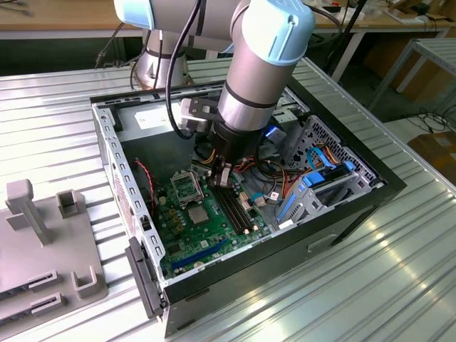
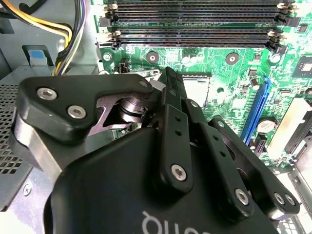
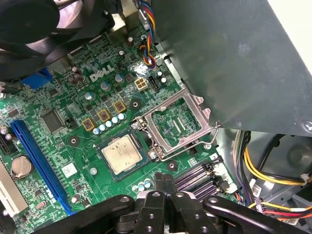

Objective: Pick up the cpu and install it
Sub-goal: 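Close the cpu cover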

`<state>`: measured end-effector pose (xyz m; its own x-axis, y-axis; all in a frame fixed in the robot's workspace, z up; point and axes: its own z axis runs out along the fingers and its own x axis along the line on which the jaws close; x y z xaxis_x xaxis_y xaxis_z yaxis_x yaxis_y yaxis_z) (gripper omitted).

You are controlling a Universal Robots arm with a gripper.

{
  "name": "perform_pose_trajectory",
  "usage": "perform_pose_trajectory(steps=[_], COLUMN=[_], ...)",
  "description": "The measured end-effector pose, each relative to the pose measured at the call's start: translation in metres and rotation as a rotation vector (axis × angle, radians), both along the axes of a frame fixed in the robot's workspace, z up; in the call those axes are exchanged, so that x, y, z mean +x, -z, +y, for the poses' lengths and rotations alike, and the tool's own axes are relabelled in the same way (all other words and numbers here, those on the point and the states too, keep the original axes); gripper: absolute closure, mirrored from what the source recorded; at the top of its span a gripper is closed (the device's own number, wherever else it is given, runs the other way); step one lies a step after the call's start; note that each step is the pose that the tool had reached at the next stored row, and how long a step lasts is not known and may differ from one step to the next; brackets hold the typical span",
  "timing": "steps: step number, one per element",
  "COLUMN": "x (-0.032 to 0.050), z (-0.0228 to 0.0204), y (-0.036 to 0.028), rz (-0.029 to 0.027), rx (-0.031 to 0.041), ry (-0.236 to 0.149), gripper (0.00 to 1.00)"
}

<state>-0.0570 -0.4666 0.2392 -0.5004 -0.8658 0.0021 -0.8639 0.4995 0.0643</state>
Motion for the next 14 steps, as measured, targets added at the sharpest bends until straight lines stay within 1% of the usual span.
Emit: perform_pose_trajectory(steps=[3, 5, 6, 7, 10, 11, 13, 14], x=[0.0, 0.0, -0.0001, -0.0001, 0.0, 0.0, 0.0, 0.0], z=[0.0001, 0.0001, 0.0003, 0.0007, 0.0017, 0.0019, 0.0022, 0.0024], y=[0.0, 0.0001, -0.0001, -0.0005, -0.0009, -0.0008, -0.0009, -0.0008], rz=[-0.0004, -0.0027, -0.0057, -0.0106, -0.0207, -0.0262, -0.0311, -0.0327], rx=[0.0, 0.0007, 0.0006, 0.0005, 0.0023, 0.0067, 0.0192, 0.0233], ry=[0.0, -0.002, -0.002, -0.003, -0.006, -0.008, -0.015, -0.018], gripper=[0.89, 0.89, 0.89, 0.89, 0.89, 0.89, 0.89, 0.89])
